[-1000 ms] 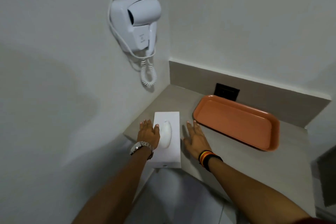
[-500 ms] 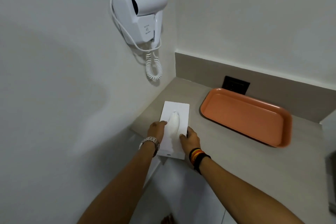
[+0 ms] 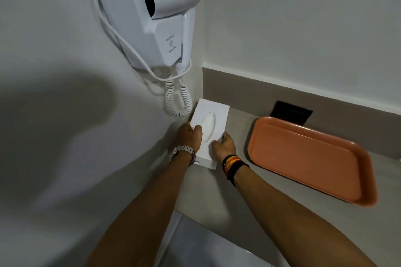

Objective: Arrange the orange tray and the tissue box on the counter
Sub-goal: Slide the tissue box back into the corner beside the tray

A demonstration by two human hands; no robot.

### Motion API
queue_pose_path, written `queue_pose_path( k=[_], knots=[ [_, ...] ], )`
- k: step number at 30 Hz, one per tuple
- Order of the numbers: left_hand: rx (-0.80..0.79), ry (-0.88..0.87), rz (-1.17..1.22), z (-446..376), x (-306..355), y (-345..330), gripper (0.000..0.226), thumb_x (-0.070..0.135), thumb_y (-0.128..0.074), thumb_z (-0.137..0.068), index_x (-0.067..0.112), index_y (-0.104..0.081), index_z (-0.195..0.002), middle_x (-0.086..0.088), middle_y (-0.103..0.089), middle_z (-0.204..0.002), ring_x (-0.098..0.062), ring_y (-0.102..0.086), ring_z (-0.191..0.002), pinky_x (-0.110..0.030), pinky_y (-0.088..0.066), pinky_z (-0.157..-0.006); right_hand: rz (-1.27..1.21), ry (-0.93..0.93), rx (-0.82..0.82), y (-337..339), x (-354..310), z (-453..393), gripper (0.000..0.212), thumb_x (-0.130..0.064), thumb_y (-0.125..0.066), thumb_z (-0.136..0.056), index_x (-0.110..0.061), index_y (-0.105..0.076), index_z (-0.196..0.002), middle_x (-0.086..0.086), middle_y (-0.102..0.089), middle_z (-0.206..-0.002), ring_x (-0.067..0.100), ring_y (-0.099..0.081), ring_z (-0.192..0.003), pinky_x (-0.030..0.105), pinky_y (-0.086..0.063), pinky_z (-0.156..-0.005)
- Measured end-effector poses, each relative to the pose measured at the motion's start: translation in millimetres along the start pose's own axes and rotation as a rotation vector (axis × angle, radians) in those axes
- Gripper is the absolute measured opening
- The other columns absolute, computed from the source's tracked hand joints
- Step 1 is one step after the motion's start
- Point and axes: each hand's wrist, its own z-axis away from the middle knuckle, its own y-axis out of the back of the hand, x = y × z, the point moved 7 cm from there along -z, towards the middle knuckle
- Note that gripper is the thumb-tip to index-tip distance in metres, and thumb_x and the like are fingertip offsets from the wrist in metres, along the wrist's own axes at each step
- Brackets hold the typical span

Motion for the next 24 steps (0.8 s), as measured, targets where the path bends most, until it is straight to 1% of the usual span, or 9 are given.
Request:
queue_pose_path(
  k=[3, 8, 10, 12, 14, 16, 19, 21, 24],
  knots=[
    [0.003, -0.022, -0.03, -29, -2, -3, 0.047, 0.04, -0.047, -0.086, 0.02, -0.065, -0.124, -0.006, -0.069, -0.127, -0.032, -0.064, -0.107, -0.032, -0.039, -0.084, -0.005, -0.024, 0.025, -11, -1, -24, 0.038, -0.005, -0.05, -0.094, -0.006, -0.053, -0.132, 0.015, -0.064, -0.133, 0.034, -0.06, -0.121, 0.036, -0.047, -0.103],
    [-0.068, -0.016, -0.161, -53, -15, -13, 0.062, 0.045, -0.041, -0.093, 0.019, -0.047, -0.148, -0.008, -0.055, -0.149, -0.035, -0.056, -0.13, -0.043, -0.044, -0.103, -0.014, -0.009, 0.051, -13, 3, -38, 0.041, -0.006, -0.05, -0.097, -0.006, -0.052, -0.138, 0.012, -0.063, -0.135, 0.035, -0.059, -0.124, 0.044, -0.047, -0.111],
    [-0.077, -0.054, -0.193, -48, -19, -15, 0.06, 0.044, -0.039, -0.099, 0.017, -0.043, -0.152, -0.009, -0.05, -0.155, -0.034, -0.05, -0.138, -0.045, -0.041, -0.112, -0.015, 0.036, 0.052, -8, 6, -29, 0.039, -0.009, -0.048, -0.1, -0.008, -0.051, -0.139, 0.009, -0.063, -0.133, 0.035, -0.059, -0.126, 0.039, -0.047, -0.11],
    [-0.055, -0.155, -0.245, -36, -19, -14, 0.059, 0.042, -0.037, -0.103, 0.015, -0.038, -0.155, -0.009, -0.041, -0.162, -0.031, -0.041, -0.147, -0.047, -0.034, -0.121, 0.018, 0.108, 0.046, -2, 12, -10, 0.042, -0.016, -0.047, -0.104, -0.009, -0.044, -0.146, 0.009, -0.059, -0.141, 0.033, -0.055, -0.132, 0.027, -0.039, -0.104],
    [-0.036, -0.304, -0.378, -15, -20, -15, 0.059, 0.039, -0.035, -0.106, 0.013, -0.032, -0.159, -0.011, -0.03, -0.167, -0.03, -0.029, -0.153, -0.046, -0.026, -0.125, 0.162, 0.228, 0.051, 6, 23, 14, 0.049, -0.021, -0.045, -0.106, -0.009, -0.038, -0.153, 0.011, -0.049, -0.154, 0.031, -0.047, -0.141, 0.023, -0.032, -0.105],
    [-0.024, -0.471, -0.574, 12, -26, -19, 0.06, 0.039, -0.033, -0.106, 0.014, -0.026, -0.161, -0.011, -0.019, -0.17, -0.03, -0.018, -0.157, -0.047, -0.017, -0.128, 0.386, 0.343, 0.018, 11, 45, 35, 0.055, -0.027, -0.041, -0.107, -0.011, -0.03, -0.158, 0.009, -0.032, -0.166, 0.026, -0.03, -0.152, 0.022, -0.02, -0.117],
    [-0.059, -0.666, -0.741, 56, -38, -30, 0.063, 0.04, -0.03, -0.105, 0.014, -0.02, -0.162, -0.01, -0.009, -0.172, -0.028, -0.006, -0.16, -0.043, -0.001, -0.129, 0.714, 0.48, 0.013, 23, 83, 57, 0.06, -0.038, -0.038, -0.107, -0.014, -0.026, -0.16, 0.011, -0.016, -0.171, 0.026, -0.014, -0.158, 0.039, -0.011, -0.129],
    [-0.103, -0.723, -0.791, 76, -47, -42, 0.067, 0.042, -0.028, -0.104, 0.013, -0.016, -0.163, -0.01, -0.006, -0.172, -0.028, -0.003, -0.16, -0.045, 0.001, -0.13, 0.912, 0.525, 0.011, 30, 105, 65, 0.067, -0.049, -0.033, -0.105, -0.016, -0.021, -0.161, 0.011, -0.008, -0.172, 0.029, -0.005, -0.159, 0.05, -0.004, -0.129],
    [-0.169, -0.709, -0.842, 93, -60, -61, 0.073, 0.049, -0.023, -0.102, 0.012, -0.006, -0.163, -0.008, 0.005, -0.172, -0.024, 0.006, -0.16, -0.044, 0.003, -0.129, 1.066, 0.488, -0.001, 40, 130, 67, 0.08, -0.067, -0.018, -0.099, -0.021, -0.008, -0.164, 0.01, 0.005, -0.172, 0.027, 0.008, -0.159, 0.054, 0.009, -0.127]
  ],
)
